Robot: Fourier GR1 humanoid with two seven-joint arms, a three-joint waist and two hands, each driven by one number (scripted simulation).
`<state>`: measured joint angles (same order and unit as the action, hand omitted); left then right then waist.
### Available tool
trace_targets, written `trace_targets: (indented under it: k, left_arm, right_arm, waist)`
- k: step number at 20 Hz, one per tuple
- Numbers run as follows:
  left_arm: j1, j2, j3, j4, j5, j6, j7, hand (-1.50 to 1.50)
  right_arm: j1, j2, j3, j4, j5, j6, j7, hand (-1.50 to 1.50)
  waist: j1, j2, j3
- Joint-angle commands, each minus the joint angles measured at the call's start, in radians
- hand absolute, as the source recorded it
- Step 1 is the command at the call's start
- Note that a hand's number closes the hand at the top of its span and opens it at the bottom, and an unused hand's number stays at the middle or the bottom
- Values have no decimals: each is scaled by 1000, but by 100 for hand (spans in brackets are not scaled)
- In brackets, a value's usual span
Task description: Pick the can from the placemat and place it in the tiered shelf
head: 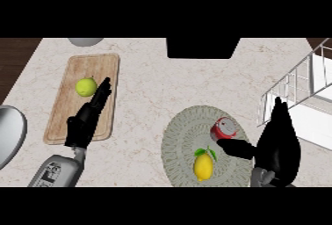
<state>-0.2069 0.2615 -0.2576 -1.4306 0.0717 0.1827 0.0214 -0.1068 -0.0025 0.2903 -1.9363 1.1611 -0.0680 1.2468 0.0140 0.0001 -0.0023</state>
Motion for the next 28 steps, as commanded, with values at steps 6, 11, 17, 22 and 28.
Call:
trace_targets:
  k: [6,11,17,22,28]
  left_arm:
    - [-6,-35,-10,18,-29,22,-12,0]
    - [42,23,27,1,8,-45,-40,0]
    - [-6,-9,31,54,-14,-24,-27,0]
    - [15,-23,18,8,-17,-20,-10,0]
    - [-11,12,66,22,12,-64,-9,0]
  right_arm:
    - [-104,2,-24,131,-35,-21,240,-150]
    - [-123,2,-55,148,-59,-14,240,-150]
    - [-105,2,-27,174,-61,-32,240,-150]
    - [-132,2,-48,244,-75,-20,240,-150]
    - [-110,2,-29,262,-66,-56,240,-150]
  waist:
    - [3,2,1]
    - [4,0,1]
    - [-8,0,1]
    - [-2,-1,1]
    - [-9,0,1]
